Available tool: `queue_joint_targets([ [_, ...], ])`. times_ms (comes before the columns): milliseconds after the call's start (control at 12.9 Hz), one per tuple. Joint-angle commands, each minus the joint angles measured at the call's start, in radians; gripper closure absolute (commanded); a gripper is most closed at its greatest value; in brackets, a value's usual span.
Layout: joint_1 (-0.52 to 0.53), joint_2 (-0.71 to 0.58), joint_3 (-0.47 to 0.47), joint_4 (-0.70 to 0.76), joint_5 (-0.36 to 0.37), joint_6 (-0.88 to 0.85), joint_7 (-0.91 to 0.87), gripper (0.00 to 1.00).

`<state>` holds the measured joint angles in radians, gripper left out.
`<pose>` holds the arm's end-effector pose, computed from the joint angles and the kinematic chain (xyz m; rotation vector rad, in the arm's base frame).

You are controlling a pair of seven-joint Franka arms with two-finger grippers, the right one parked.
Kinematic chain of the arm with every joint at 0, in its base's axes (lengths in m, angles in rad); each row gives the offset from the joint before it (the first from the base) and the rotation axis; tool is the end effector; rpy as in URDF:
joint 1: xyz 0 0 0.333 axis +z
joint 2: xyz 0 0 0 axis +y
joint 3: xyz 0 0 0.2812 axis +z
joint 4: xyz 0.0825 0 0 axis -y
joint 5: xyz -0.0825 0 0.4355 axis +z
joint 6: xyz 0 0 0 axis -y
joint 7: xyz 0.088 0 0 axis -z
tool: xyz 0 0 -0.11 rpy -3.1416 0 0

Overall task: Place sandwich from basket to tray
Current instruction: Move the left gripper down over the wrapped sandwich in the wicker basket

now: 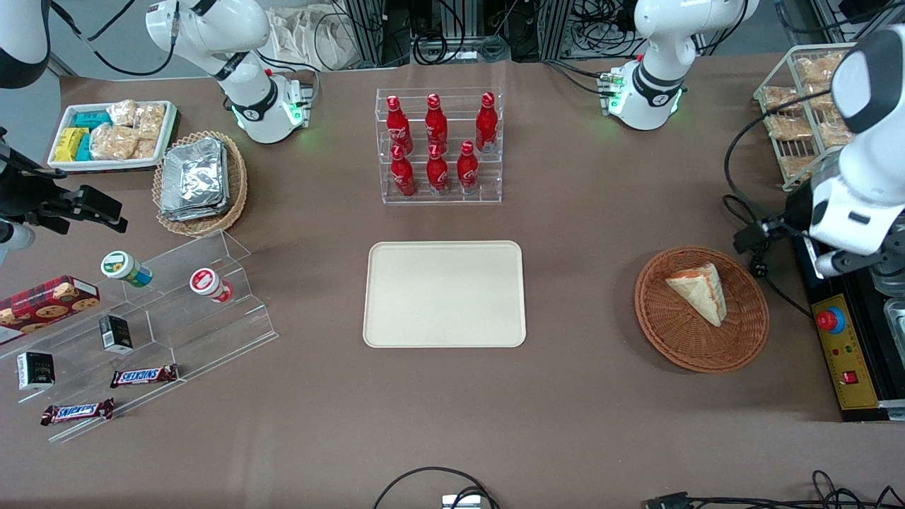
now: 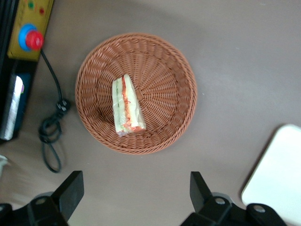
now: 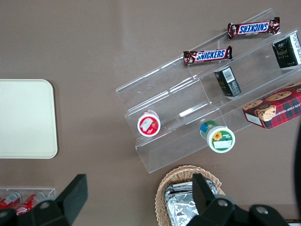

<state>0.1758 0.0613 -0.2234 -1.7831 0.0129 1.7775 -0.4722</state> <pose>0.6209 -0.0265 0.4557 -3.0551 -0.6536 0.0991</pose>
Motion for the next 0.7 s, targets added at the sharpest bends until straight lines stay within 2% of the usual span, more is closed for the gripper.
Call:
queue_joint_targets([
  [0,0.014,0.057,-0.01,-0.056,0.013,0.081,-0.158,0.0],
  [156,0.019,0.09,-0.007,-0.154,0.024,0.219,-0.169,0.0],
  [311,0.019,0.124,-0.005,-0.235,0.083,0.333,-0.196,0.0],
  [622,0.034,0.179,0.007,-0.291,0.099,0.402,-0.238,0.01],
])
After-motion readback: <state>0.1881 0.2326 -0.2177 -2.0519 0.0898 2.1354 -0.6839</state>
